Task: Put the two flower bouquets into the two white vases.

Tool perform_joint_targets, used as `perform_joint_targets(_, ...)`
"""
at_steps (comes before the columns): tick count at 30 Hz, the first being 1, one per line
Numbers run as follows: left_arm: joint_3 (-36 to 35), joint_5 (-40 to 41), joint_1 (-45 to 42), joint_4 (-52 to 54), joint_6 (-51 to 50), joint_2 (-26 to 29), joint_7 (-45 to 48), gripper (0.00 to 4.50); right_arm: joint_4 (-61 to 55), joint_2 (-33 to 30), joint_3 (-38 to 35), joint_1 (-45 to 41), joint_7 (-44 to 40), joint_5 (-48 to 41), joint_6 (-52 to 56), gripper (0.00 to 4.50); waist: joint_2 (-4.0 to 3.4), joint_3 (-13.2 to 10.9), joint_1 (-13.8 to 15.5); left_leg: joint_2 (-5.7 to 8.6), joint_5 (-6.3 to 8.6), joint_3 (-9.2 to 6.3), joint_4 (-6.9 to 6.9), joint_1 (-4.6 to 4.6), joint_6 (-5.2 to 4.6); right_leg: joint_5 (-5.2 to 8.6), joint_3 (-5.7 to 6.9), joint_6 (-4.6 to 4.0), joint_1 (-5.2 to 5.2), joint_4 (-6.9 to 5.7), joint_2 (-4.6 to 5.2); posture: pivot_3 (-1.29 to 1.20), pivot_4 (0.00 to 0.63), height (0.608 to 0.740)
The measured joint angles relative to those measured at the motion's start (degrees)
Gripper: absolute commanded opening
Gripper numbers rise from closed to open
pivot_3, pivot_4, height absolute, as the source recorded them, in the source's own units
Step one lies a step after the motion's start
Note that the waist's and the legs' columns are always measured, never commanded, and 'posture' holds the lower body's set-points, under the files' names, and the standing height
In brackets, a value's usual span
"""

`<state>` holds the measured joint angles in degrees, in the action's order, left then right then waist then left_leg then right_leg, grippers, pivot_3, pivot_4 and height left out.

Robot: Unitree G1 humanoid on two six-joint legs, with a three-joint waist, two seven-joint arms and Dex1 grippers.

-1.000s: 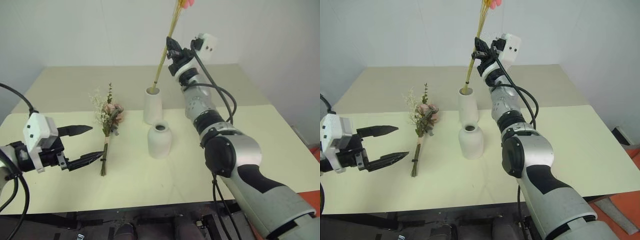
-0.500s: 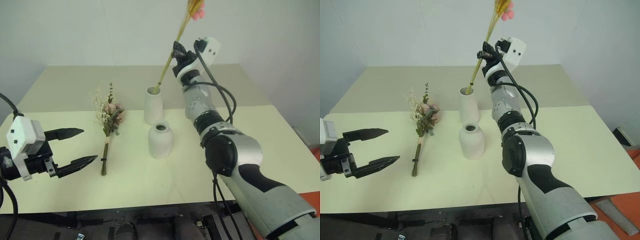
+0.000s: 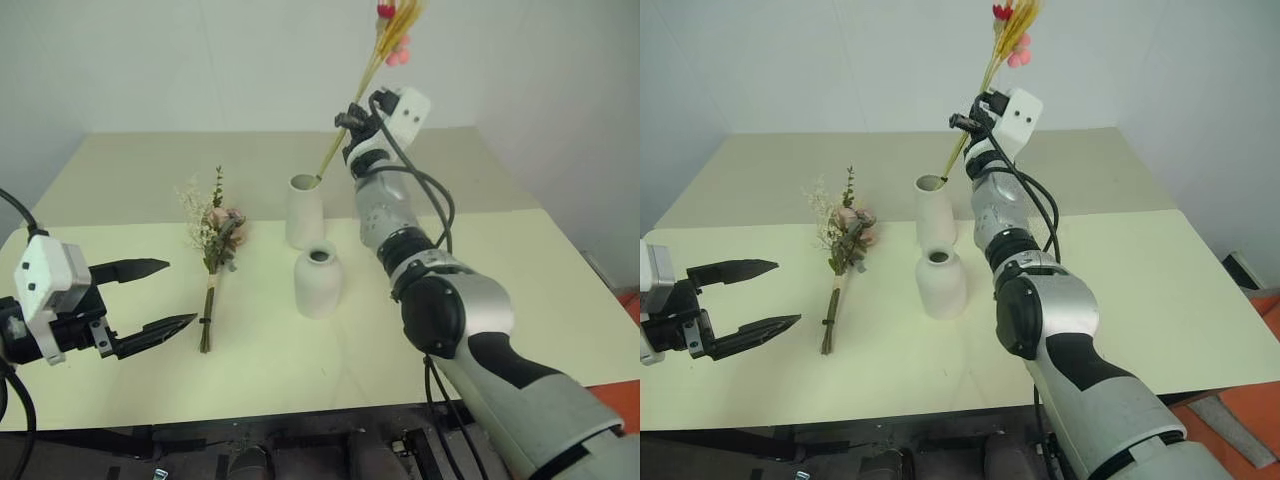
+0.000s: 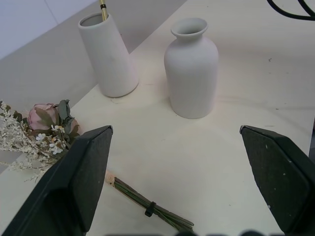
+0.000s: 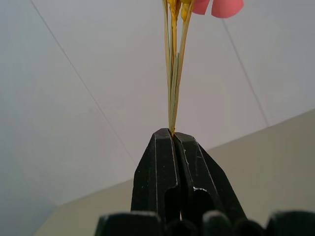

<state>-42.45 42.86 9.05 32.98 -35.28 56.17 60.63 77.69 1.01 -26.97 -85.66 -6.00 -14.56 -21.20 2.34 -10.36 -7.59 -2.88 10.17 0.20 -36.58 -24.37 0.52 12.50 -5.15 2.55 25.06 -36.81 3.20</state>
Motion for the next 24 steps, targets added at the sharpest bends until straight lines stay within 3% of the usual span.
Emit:
perform_joint_targets(4,0.0,0.0,0.03,0.0,0.07,0.0,0.02,4.5,0.0,0.17,0.43,0.0,0.09,0.61,-0.62,0.01,0.0,0.0,-0.07,0.0,0.0,-0.01,0.0,0.01,0.0,0.0,0.01,0.0,0.0,0.0,0.0,0.0,0.15,0.74)
perform_joint_targets(16,0.29,0.0,0.15,0.0,0.42,-0.51,-0.04,4.5,-0.06,4.43,5.39,-0.02,-11.12,4.48,-4.62,0.01,0.0,0.0,-1.4,-0.01,0.0,-0.09,0.31,0.12,0.0,0.04,0.01,-0.07,0.01,0.01,-0.06,0.0,0.15,0.74)
perform_joint_targets(20,0.97,-0.01,-0.09,-0.01,0.48,-0.52,-0.39,4.5,-0.06,5.69,6.87,-0.02,-14.19,5.18,-4.65,1.09,-0.01,-0.01,-1.3,-0.01,0.0,-0.14,0.35,0.1,0.0,0.06,0.06,-0.1,0.02,0.03,-0.07,0.0,0.15,0.74)
perform_joint_targets(24,0.96,0.0,-0.09,-0.01,0.49,-0.52,-0.62,4.5,-0.06,5.73,7.44,0.0,-14.74,5.41,-4.69,2.51,-0.01,-0.01,-1.11,0.0,0.0,-0.14,0.35,0.08,0.01,0.06,0.09,-0.1,0.02,0.06,-0.04,0.0,0.15,0.74)
